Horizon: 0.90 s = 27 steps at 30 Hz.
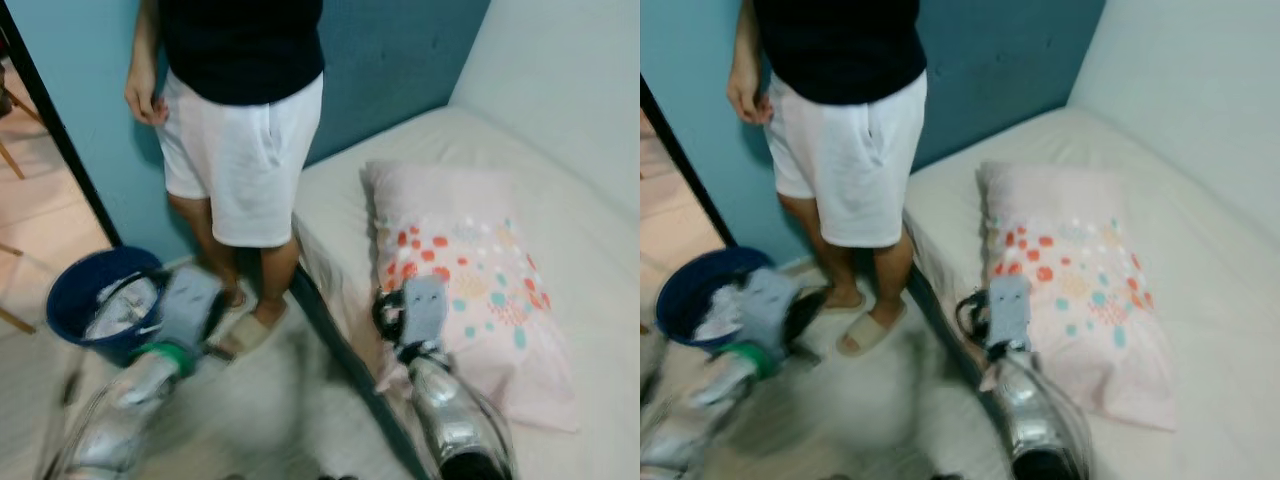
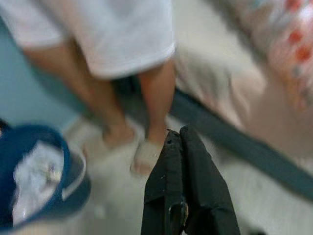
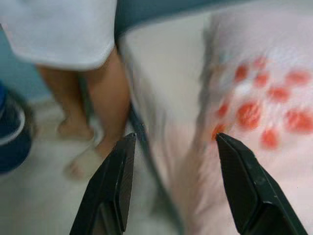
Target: Clean up the room
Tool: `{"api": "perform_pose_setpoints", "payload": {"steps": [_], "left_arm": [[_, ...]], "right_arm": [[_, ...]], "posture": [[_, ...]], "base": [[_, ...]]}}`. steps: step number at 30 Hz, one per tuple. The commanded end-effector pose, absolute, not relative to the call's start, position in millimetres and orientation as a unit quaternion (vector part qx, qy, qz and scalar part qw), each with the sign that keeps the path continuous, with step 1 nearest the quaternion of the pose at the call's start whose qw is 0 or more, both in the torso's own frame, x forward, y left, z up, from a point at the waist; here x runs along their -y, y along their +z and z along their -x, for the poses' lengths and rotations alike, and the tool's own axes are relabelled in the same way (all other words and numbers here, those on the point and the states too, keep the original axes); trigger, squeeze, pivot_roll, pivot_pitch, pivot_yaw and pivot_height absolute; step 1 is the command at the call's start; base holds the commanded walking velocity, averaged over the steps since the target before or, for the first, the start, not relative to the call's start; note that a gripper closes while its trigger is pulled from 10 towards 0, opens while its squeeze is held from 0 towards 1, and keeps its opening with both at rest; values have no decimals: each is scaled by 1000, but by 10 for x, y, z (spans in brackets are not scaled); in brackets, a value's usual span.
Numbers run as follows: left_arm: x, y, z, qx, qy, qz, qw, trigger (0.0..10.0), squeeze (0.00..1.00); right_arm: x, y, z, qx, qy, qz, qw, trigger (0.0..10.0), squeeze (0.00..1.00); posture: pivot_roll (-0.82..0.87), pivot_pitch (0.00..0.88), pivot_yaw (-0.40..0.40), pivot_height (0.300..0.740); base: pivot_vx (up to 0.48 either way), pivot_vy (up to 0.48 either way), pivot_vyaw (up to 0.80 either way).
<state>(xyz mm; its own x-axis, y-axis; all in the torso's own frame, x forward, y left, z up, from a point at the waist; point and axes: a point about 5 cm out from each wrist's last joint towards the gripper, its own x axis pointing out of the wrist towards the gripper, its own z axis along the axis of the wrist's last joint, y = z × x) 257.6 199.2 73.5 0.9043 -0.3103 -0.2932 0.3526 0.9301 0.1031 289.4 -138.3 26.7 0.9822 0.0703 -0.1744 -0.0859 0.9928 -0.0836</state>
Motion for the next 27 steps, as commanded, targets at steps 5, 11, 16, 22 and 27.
{"api": "perform_pose_setpoints", "payload": {"steps": [5,11,16,22,27], "left_arm": [[-2097,527,-2340,-204,-187,-25,961,10000,0],[-1977,515,-2322,-216,-230,-22,949,10000,0],[-1932,539,-2294,-228,-272,-20,935,10000,0],[-1911,562,-2275,-233,-291,-16,928,10000,0],[-1823,669,-2275,-214,-329,9,920,10000,0]], "right_arm": [[1593,-130,-2605,-186,2,35,982,10000,0],[1567,-196,-2541,-202,-3,19,979,10000,0],[1576,-152,-2578,-187,-7,26,982,10000,0],[1612,-109,-2620,-171,-18,40,984,10000,0],[1654,-67,-2651,-157,-39,50,986,10000,0]], "posture": [[54,39,22,740],[46,37,18,740],[40,41,22,740],[40,49,22,740],[41,51,20,740]], "base": [[157,0,0],[0,0,0],[0,0,0],[0,0,0],[0,0,0]]}}
